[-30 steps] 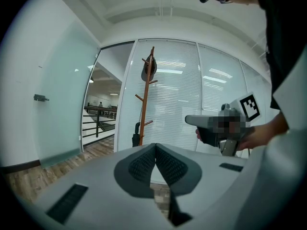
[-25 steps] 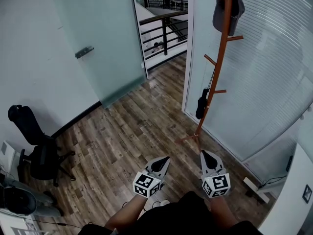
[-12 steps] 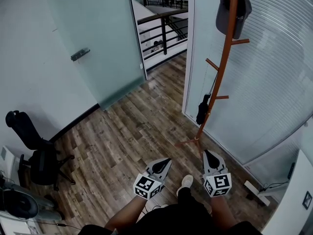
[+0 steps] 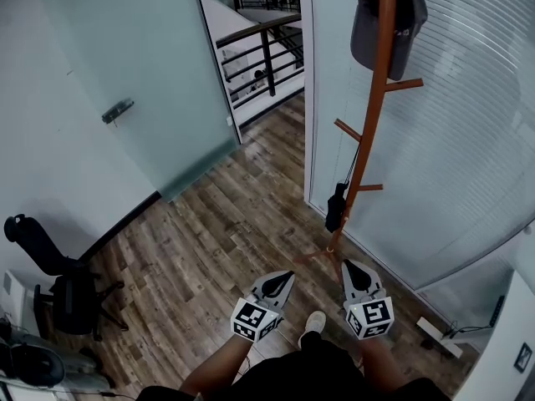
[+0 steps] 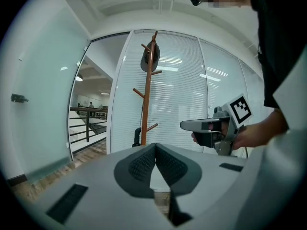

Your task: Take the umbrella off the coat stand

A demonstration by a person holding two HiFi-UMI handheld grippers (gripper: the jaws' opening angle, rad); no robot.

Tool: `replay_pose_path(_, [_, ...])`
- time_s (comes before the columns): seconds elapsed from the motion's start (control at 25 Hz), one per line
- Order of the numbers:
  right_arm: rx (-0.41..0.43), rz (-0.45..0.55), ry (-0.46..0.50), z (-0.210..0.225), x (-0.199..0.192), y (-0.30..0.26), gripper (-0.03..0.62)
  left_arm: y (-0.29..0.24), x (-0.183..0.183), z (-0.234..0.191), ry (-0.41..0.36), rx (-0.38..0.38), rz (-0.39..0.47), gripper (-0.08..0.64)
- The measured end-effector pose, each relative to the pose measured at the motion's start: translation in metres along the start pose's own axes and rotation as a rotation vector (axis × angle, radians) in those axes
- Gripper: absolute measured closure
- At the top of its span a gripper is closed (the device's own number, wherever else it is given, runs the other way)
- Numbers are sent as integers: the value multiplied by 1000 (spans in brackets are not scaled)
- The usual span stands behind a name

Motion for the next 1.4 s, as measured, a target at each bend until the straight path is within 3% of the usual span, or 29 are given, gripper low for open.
replay_pose_path(0.64, [95,7,21,79,9,-55,586,-109,6,-18,-14,46,-68,546])
replay_pose_path(1.12, [59,-10,-34,103,-9,-58,587,-135,-7,-27,-15,53,-108,546])
replay_pose_path(1.4, [-20,1,-34,113,2,-66,586,-163,-9,-45,-21,-4,-125,546])
Point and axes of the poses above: the fingertips, and each gripper's own axes: y backward along the fingers, z to its right, x out of its top, the point moved 3 cm from there along y, backward along the fingers, and after that the axes turned 10 degrees about x, right-handed, at the moved point
